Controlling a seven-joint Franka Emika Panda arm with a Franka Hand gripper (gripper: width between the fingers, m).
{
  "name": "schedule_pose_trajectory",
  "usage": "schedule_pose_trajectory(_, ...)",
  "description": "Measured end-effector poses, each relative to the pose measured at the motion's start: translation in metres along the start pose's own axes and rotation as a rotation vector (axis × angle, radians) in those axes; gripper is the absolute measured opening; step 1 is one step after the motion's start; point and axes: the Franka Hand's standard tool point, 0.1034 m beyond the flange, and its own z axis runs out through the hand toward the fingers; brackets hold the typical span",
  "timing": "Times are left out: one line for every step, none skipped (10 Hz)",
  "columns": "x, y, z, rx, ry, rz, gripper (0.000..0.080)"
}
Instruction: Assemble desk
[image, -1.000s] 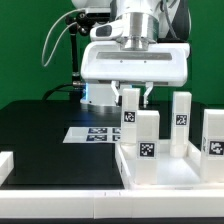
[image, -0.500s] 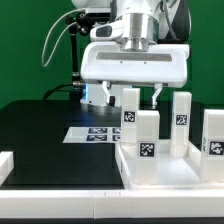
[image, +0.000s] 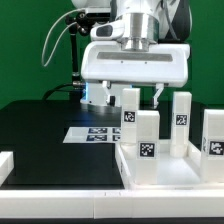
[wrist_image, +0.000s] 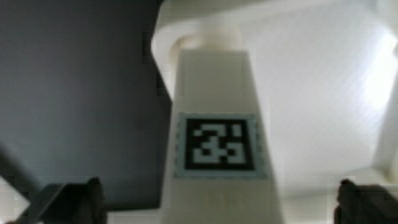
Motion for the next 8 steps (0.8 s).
schedule_pose_trajectory(0.007,0.005,-0.008,0.013,-0.013,0.002,0.0649)
schedule_pose_trajectory(0.009,0.010,-0.008,0.013,-0.050,0.009,0.0649)
schedule_pose_trajectory(0.013,0.012,-0.008,0.012,-0.049,0.011,0.0649)
schedule_pose_trajectory(0.011,0.012,-0.005,0.011,-0.089,0.009,0.0649)
schedule_pose_trajectory(0.011,0.014,-0.002,0.012,-0.176,0.015,0.0649)
schedule_pose_trajectory(0.017,0.015,-0.001,0.018,-0.262,0.033,0.0649)
schedule_pose_trajectory(0.024,0.014,-0.002,0.022,-0.306,0.038,0.0649)
schedule_pose_trajectory(0.028,0.011,-0.001,0.023,-0.335,0.044,0.0649)
